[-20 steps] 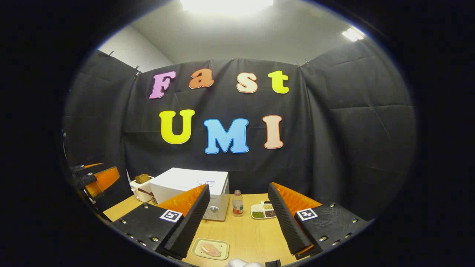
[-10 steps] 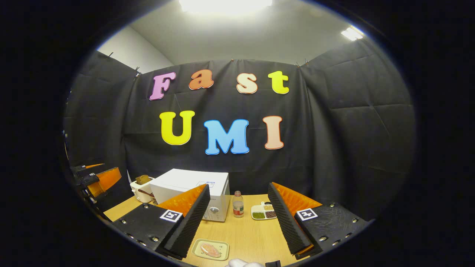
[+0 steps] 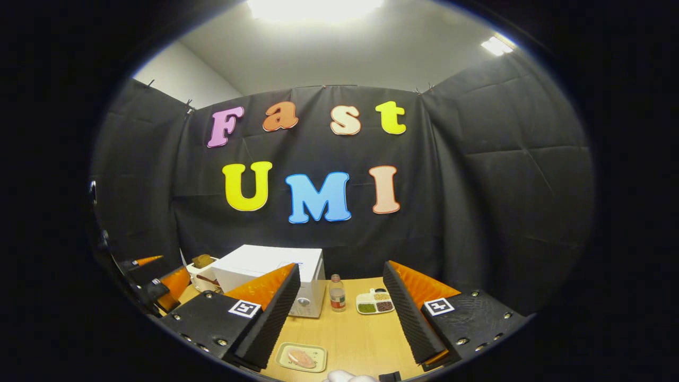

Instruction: Open the microwave oven with the left hand, put the food in, and close the microwave oven.

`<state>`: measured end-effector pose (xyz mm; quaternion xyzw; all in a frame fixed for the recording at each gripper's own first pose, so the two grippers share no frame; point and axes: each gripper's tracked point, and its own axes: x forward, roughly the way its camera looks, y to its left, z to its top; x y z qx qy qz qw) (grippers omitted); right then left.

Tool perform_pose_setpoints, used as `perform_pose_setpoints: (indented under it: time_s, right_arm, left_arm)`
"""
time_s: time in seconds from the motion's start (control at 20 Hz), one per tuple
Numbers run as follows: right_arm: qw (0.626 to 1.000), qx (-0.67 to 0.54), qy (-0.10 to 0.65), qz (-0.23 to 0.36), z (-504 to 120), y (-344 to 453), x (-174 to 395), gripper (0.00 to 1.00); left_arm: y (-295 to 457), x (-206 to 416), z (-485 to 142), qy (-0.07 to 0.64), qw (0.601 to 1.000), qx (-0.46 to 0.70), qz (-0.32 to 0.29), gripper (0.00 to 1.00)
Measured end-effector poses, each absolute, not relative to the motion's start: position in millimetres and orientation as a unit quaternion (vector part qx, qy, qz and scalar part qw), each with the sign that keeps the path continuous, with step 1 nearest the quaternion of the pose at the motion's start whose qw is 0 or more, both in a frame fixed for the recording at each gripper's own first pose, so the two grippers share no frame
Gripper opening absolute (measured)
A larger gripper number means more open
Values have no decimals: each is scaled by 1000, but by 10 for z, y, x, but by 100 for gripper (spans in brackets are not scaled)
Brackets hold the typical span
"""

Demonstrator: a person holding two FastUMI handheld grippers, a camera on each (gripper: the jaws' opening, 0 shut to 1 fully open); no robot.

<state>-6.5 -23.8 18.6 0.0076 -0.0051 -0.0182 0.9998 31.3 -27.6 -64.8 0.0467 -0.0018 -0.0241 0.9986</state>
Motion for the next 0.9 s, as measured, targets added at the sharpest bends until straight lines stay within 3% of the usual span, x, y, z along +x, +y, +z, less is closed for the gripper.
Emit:
perform_pose_setpoints:
  time_s: [0.35,0.7,0.9]
  right_arm:
    - [998,27,-1,-59,417,-616,-255,96]
    - [992,-2,19,-126,401,-1004,-391,96]
    - [985,-14,38,-167,258,-1195,-443,96]
  left_arm:
    - [-860,1029,-1733,22,997,45,-61,99]
    - [-1139,2089,-2830,70,995,35,-54,99]
    - [-1149,2647,-3148,79,995,38,-45,99]
